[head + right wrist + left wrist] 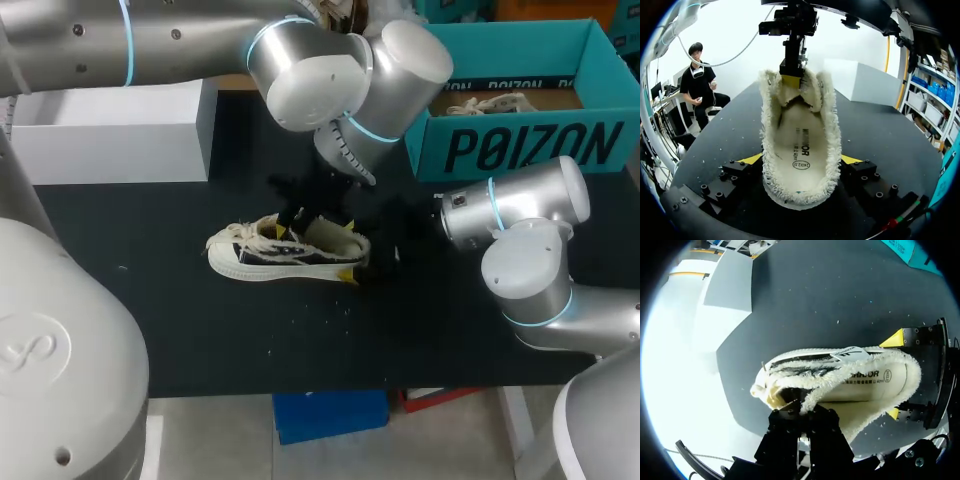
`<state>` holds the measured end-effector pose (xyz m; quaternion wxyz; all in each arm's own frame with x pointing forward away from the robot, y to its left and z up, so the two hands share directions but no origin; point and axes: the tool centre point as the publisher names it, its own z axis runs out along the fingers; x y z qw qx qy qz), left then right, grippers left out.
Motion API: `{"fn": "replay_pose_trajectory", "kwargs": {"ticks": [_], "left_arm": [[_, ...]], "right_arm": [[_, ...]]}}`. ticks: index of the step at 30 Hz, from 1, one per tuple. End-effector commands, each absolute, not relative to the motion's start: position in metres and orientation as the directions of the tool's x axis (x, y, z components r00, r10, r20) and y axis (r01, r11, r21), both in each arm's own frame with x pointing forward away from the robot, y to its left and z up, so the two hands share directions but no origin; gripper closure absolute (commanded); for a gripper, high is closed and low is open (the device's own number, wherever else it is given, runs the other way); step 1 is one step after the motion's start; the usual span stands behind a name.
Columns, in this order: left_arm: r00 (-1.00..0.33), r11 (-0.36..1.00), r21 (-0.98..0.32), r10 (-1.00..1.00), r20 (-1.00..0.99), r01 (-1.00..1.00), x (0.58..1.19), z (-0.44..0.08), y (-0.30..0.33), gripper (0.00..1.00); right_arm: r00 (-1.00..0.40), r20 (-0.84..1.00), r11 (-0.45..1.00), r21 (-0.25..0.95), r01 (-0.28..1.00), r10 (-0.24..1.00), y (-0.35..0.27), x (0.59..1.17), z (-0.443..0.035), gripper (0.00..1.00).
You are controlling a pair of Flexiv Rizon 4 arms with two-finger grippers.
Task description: Take the shoe out of the shoebox, open the shoe tongue, remove and reinsert the insole, then place the shoe into the shoebox
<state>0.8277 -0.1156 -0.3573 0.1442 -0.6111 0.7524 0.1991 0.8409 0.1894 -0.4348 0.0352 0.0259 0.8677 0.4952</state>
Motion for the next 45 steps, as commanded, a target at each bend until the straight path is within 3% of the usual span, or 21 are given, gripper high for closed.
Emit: {"fn": "replay_pose_trajectory", "kwargs": {"ticks": [1,17,37,38,39,45], "left_arm": [[-0.213,0.186,0.104,-0.867,-0.451,-0.977,0.824,-0.346,-0.114,1.00],[-0.162,0.172,0.014,-0.893,-0.420,-0.985,0.823,-0.316,-0.093,1.00],[-0.053,0.061,-0.005,-0.912,-0.406,-0.998,0.811,-0.319,-0.027,1.00],[-0.052,0.057,0.000,-0.914,-0.403,-0.998,0.810,-0.320,-0.025,0.85],[-0.047,0.048,0.008,-0.914,-0.403,-0.999,0.810,-0.322,-0.021,0.00],[-0.032,0.026,0.020,-0.916,-0.400,-0.999,0.806,-0.327,-0.007,0.00]], "right_arm": [[-0.996,-0.035,0.510,0.860,0.012,0.083,0.191,0.842,-0.436,1.00],[-0.996,-0.035,0.510,0.860,0.012,0.083,0.191,0.842,-0.436,1.00],[-0.996,-0.035,0.510,0.860,0.012,0.083,0.191,0.842,-0.436,1.00],[-0.996,-0.035,0.510,0.860,0.012,0.083,0.191,0.842,-0.436,1.00],[-0.996,-0.035,0.510,0.860,0.012,0.083,0.191,0.842,-0.436,1.00],[-0.996,-0.035,0.510,0.860,0.012,0.083,0.191,0.842,-0.436,1.00]]}}
